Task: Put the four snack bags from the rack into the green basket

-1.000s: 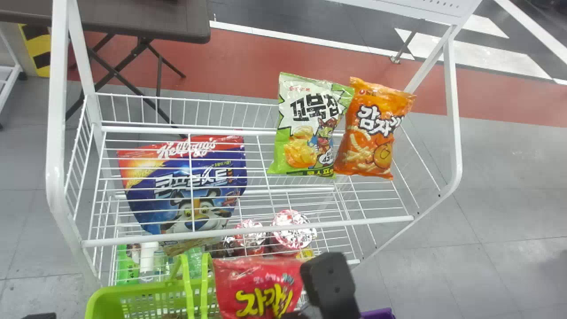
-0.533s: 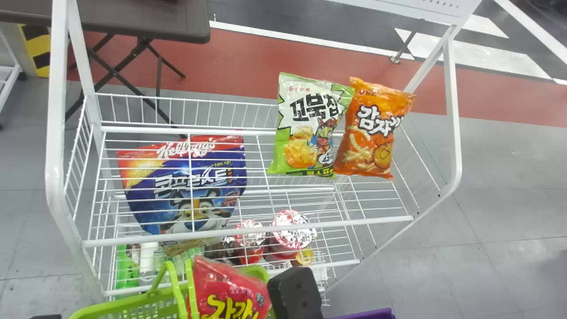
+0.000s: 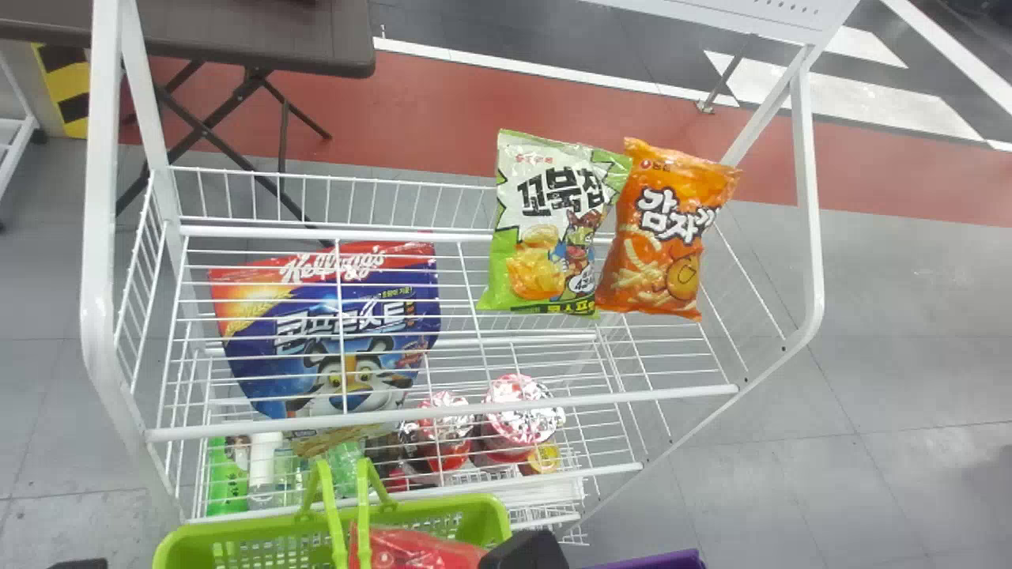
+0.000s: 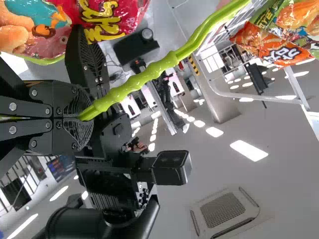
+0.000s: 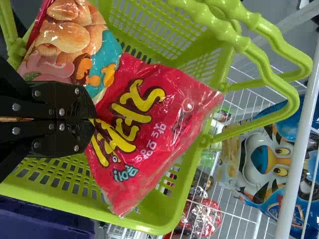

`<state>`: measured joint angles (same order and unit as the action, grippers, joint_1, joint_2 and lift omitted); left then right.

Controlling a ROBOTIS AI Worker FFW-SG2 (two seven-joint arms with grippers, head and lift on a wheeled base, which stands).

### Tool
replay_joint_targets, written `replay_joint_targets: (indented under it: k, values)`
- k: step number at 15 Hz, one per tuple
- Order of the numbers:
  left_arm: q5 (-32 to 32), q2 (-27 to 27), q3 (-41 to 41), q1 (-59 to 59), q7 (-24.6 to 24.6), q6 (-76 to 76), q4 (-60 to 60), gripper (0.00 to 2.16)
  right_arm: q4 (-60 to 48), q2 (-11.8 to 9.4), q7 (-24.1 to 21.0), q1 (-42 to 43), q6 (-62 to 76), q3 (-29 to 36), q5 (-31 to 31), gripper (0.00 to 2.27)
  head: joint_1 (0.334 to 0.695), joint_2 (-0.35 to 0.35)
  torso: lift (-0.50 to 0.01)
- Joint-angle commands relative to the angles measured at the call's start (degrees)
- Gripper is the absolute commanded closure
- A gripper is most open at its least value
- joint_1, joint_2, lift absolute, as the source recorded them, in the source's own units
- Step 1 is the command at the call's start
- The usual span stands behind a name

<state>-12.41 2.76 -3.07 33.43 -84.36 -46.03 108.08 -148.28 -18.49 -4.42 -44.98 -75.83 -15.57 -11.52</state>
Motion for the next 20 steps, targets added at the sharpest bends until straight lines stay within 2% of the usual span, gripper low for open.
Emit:
replay_joint_targets:
  k: [1, 7, 11, 14, 16, 17, 18, 20]
  values:
    - [0.02, -0.04, -0.01, -0.03, -0.02, 0.01, 0.02, 2.14, 0.01, 0.12, -0.15, 0.33, 2.04, 0.01, 0.01, 0.00, 0.695, -0.350, -0.006]
    - [0.02, -0.04, 0.43, 0.24, -0.10, 0.19, 0.20, 2.14, 0.28, 0.21, -1.47, 1.82, 12.58, 2.38, 1.41, 0.07, 0.695, -0.350, -0.006]
    - [0.10, 0.05, 0.26, 0.15, -0.02, 0.01, 0.37, 2.14, 7.66, 0.39, -6.21, 8.94, 33.15, 4.76, 2.64, 0.08, 0.695, -0.350, -0.006]
    - [0.02, 0.23, 1.05, 0.24, -0.19, 0.01, 0.29, 2.14, 16.36, 4.78, -6.21, 17.73, 40.71, 8.97, 2.64, 0.09, 0.695, -0.350, -0.006]
    - [-0.07, 0.49, 1.31, -0.03, -0.37, -0.16, 0.20, 2.14, 21.11, 9.09, -6.21, 21.78, 42.82, 13.28, 4.49, 0.09, 0.695, -0.350, -0.006]
    - [-0.42, 0.49, 1.84, -0.03, -0.54, -0.16, 0.11, 2.14, 23.13, 10.58, -6.21, 23.01, 44.93, 14.51, 5.37, 0.09, 0.695, -0.350, -0.006]
    - [-0.42, 0.49, 2.10, -0.03, -0.63, -0.16, 0.11, 2.14, 24.71, 11.55, -6.21, 23.71, 46.86, 16.36, 5.37, 0.09, 0.695, -0.350, -0.006]
    - [-0.42, 0.49, 2.19, -0.12, -0.63, -0.16, 0.11, 2.14, 26.99, 12.16, -6.74, 25.12, 47.39, 18.55, 5.37, 0.09, 0.695, -0.350, -0.006]
